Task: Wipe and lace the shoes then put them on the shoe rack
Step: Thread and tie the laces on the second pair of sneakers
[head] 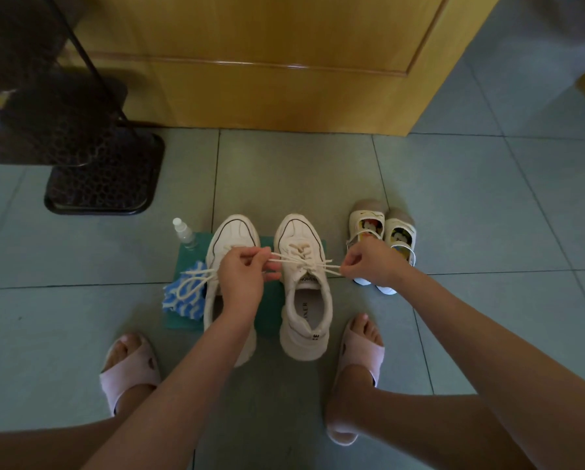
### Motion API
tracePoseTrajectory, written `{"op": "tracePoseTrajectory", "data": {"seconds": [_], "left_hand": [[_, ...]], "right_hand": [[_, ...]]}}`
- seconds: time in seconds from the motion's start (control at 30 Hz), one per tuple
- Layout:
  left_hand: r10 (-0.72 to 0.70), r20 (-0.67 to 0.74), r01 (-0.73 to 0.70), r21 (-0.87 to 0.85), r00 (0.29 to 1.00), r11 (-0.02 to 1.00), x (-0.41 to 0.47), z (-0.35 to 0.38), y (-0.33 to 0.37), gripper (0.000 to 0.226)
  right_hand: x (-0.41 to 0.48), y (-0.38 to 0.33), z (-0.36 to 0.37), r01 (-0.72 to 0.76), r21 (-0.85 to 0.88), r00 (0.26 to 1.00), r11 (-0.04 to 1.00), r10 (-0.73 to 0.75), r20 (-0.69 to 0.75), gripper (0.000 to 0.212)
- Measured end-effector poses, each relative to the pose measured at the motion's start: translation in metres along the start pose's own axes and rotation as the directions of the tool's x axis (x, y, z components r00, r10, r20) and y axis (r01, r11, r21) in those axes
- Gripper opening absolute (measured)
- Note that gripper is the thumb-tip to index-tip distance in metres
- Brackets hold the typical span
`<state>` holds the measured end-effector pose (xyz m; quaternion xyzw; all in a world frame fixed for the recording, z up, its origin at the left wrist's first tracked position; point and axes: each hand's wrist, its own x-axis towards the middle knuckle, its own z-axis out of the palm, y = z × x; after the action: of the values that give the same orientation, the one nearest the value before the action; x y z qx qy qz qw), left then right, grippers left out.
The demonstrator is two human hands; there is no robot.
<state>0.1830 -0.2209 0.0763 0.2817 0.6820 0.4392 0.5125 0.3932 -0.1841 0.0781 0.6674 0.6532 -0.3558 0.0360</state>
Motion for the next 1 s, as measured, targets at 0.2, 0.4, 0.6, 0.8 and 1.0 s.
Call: {"op": "tracePoseTrajectory", "data": {"seconds": [0.2,0.4,0.6,0.8,1.0], "left_hand": [[0.035,0.04,-0.036,0.008,0.999,0.999,-0.008,-0.002,0.004,0.01],[0.207,0.193,-0.27,0.401,0.959,0.876,-0.001,-0.016,0.019,0.009],[0.123,0.109,-0.151,0.307,0.986,0.94,0.003,-0.016,0.014,0.008],[0.113,0.063,-0.127,0.309,0.992,0.943,0.0,-0.02,0.006,0.008],[0.17,0.054,-0.178,0.394,0.984,0.902,0.001,-0.019,0.008,0.008]], "right_hand": [[-0.005,0.0,0.001,-0.009,-0.009,0.999,1.0,0.009,-0.036,0.008],[-0.005,-0.001,-0.003,-0.024,0.427,0.999,0.904,0.035,-0.018,0.01],[-0.004,0.007,-0.003,-0.007,0.179,1.0,0.984,0.006,0.009,0.013],[-0.002,0.013,-0.003,0.006,0.029,1.0,1.0,-0.006,0.001,0.027],[-0.002,0.014,-0.004,-0.003,-0.005,1.0,1.0,0.003,-0.004,0.029]]}}
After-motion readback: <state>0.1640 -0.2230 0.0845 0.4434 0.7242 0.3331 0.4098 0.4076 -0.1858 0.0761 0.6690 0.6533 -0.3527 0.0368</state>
